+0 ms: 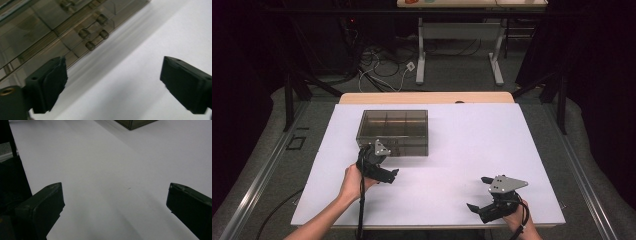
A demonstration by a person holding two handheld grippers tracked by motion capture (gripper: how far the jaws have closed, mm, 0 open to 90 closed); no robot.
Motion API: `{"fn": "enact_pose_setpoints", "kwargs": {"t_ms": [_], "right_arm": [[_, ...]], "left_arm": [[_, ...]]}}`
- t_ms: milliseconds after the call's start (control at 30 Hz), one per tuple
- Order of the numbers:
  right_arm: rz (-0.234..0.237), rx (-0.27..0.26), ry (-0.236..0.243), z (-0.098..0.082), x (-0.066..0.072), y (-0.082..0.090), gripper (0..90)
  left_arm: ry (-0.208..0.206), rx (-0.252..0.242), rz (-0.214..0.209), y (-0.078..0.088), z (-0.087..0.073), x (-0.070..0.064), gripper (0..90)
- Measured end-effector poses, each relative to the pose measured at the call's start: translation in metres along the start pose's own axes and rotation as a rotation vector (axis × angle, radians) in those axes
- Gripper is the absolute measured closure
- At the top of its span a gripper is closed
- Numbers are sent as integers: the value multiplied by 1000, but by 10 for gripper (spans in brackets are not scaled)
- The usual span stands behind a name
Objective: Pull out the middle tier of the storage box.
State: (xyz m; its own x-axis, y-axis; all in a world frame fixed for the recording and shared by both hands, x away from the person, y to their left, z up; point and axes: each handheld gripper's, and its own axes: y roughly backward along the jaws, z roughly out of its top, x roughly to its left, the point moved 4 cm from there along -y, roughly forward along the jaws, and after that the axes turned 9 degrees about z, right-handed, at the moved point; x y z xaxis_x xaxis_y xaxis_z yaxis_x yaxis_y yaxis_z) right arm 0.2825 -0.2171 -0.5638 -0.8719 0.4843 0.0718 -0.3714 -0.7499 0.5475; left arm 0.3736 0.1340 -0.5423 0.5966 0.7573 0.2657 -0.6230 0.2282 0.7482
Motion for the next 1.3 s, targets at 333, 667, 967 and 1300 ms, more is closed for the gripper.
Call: {"fn": "enact_pose_setpoints", "kwargs": {"t_ms": [333,667,967,1300], "right_arm": [[-2,12,-6,-1,0,0,7],[-1,3,3,0,0,-1,7],[0,9,-2,0,0,1,7],[-3,3,1,0,0,-1,7]], "left_arm": [[8,-113,-77,6,-5,3,2],[-39,-195,-130,14,-12,12,9],[-58,-260,-103,21,-11,25,61],[-117,-278,-77,18,-10,32,85]]}}
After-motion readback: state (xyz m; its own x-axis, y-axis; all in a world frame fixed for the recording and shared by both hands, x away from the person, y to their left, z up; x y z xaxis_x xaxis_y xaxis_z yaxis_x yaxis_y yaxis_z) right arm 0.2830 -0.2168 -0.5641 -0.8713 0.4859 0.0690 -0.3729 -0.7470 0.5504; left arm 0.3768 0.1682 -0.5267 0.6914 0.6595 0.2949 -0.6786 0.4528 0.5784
